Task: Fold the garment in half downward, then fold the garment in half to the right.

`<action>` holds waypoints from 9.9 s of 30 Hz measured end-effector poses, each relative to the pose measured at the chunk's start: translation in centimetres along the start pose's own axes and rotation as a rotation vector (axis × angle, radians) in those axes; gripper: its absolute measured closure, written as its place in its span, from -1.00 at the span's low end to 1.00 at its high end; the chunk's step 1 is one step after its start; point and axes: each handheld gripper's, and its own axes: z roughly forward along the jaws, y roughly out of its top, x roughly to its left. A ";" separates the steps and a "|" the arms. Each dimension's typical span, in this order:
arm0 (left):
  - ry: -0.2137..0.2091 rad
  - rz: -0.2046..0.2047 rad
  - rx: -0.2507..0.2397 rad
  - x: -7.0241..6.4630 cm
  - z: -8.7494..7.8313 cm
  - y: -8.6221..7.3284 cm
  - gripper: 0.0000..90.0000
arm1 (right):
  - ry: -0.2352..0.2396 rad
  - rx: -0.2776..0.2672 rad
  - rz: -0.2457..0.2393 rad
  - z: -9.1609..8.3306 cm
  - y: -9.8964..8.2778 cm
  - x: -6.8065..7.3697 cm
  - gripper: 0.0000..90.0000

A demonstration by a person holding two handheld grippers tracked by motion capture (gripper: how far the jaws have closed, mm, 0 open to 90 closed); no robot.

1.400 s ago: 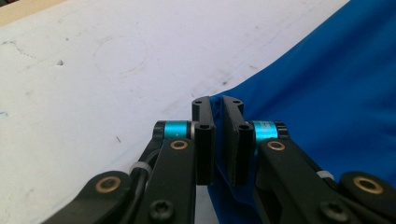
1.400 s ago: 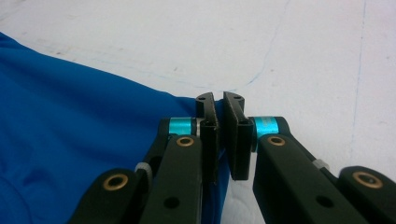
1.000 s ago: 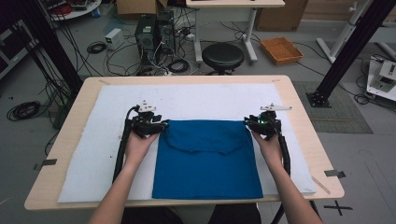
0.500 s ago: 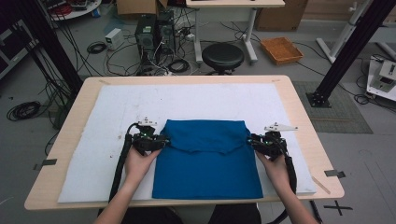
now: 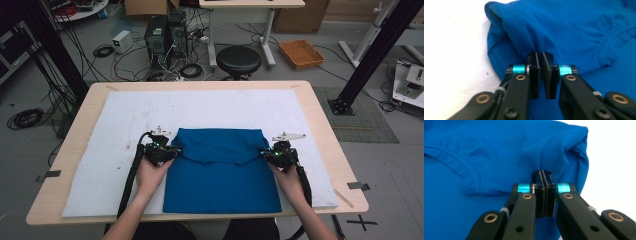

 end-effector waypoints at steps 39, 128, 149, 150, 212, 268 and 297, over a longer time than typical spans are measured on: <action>0.015 -0.009 0.053 0.1 0.2 0.1 0.81 | 0.024 -0.072 0.023 -3.0 -0.2 -0.5 1.00; 0.130 0.045 -0.123 0.0 -4.5 -1.0 0.12 | -0.045 -0.101 0.095 -4.3 -0.7 -1.3 0.31; 0.125 0.017 -0.037 2.4 -0.4 -0.6 0.97 | -0.039 0.004 0.072 0.0 1.0 -4.1 0.95; 0.133 0.024 -0.033 2.5 -0.3 -0.4 0.97 | -0.042 -0.004 0.073 0.1 1.2 -4.2 0.95; 0.167 0.108 -0.379 4.7 -9.2 -2.0 -0.27 | -0.097 -0.254 0.093 -7.5 1.1 -5.7 -0.17; -0.025 -0.188 -0.127 -4.2 -7.8 -9.0 -0.02 | -0.076 -0.231 0.095 -7.1 1.7 -5.0 -0.23; 0.088 -0.191 -0.122 -6.6 -5.7 -9.1 0.61 | -0.018 -0.220 0.016 -4.8 3.2 -1.1 -0.21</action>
